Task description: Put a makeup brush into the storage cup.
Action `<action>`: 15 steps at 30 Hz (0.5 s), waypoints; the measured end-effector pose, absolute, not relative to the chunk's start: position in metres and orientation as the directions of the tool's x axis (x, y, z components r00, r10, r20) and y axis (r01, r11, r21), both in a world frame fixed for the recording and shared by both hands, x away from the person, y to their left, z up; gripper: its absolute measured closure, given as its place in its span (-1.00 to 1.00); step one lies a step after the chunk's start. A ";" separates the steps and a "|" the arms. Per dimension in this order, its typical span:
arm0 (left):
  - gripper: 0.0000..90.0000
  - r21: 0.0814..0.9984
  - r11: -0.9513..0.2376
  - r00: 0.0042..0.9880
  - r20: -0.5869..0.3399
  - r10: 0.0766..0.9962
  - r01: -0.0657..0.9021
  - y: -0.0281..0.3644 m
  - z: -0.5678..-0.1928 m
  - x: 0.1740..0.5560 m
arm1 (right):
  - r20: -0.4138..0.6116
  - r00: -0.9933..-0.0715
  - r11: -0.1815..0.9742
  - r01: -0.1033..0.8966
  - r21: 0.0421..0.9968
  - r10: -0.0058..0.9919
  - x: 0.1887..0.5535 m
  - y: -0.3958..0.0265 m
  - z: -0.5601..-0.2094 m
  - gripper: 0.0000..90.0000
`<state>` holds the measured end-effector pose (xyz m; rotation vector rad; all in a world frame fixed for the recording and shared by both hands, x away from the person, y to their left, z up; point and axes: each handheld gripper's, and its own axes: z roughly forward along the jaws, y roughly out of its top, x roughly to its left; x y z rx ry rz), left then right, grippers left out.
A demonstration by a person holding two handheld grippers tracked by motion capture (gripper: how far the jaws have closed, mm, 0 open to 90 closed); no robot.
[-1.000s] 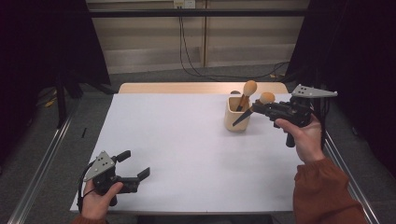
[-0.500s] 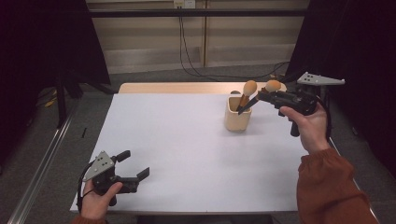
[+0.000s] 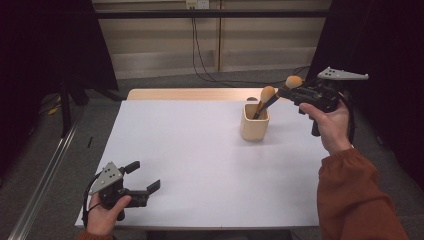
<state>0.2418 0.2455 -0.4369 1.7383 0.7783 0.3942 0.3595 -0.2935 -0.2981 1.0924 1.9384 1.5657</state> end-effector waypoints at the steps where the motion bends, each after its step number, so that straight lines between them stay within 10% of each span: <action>1: -0.94 0.943 -0.146 0.725 -0.124 0.677 0.298 0.245 -0.437 0.242 | 0.152 -0.603 0.060 0.316 0.947 0.783 0.361 -0.293 -0.299 0.64; 15: -0.94 0.943 -0.149 0.730 -0.126 0.672 0.299 0.243 -0.437 0.243 | 0.137 -0.578 0.106 0.366 0.925 0.804 0.379 -0.289 -0.314 0.64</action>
